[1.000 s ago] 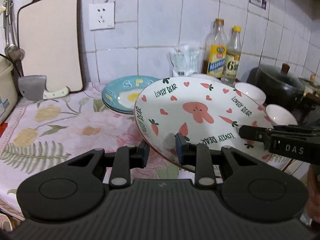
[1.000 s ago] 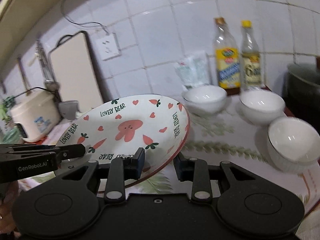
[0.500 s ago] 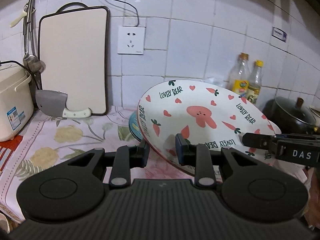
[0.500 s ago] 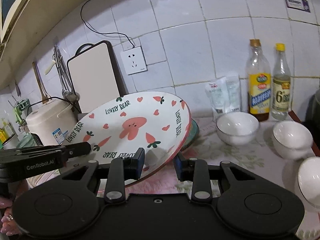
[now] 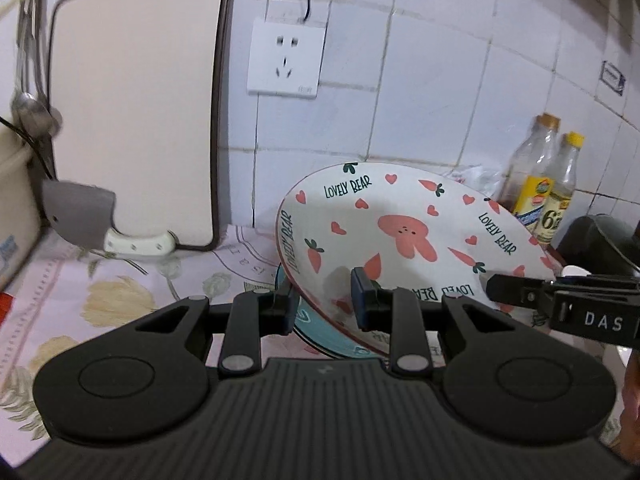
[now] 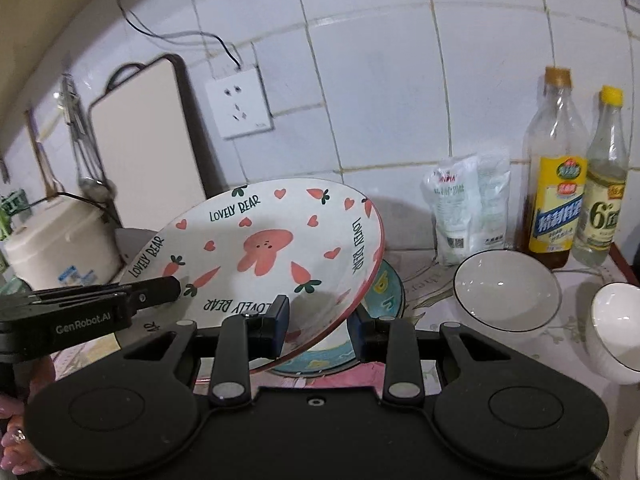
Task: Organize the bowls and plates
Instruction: 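Lower the LOVELY BEAR plate onto the blue egg plate, then open the right gripper and pull it back from the plate stack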
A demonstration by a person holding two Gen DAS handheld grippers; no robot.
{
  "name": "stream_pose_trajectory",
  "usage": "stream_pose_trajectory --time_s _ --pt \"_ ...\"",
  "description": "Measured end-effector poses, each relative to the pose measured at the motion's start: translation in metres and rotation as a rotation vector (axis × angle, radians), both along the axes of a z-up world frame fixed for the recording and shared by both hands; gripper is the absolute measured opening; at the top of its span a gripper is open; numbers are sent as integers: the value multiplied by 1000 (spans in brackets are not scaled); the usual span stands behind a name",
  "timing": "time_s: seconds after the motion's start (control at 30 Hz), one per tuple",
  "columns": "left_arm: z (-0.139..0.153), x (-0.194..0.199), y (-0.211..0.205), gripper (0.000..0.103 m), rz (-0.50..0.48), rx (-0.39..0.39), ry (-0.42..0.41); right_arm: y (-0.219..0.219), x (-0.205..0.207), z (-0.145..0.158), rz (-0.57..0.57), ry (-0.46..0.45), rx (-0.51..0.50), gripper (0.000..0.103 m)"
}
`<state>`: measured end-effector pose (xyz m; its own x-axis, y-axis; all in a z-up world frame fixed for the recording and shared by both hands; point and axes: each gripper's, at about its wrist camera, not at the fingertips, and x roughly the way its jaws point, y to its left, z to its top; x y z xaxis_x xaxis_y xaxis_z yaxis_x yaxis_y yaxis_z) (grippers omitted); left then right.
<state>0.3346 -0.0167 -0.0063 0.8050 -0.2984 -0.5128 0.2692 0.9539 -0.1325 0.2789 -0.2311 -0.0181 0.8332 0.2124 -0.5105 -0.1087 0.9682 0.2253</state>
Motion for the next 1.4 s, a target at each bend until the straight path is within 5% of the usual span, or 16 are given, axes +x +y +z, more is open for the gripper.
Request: stream_pose_trajectory --time_s 0.1,0.23,0.53,0.9,1.1,1.4 --pt "-24 15 4 25 8 -41 40 -4 21 -16 17 42 20 37" --pt "-49 31 -6 25 21 -2 62 0 39 -41 -5 74 1 37" --pt "-76 54 -10 25 8 -37 126 -3 60 -63 -21 119 -24 37" --pt "-81 62 -15 26 52 0 141 8 66 -69 -39 89 -94 40" --pt "-84 65 -23 26 80 56 136 22 69 -76 -79 51 -266 42" --pt "-82 64 -29 30 94 112 142 22 66 -84 -71 14 -307 44"
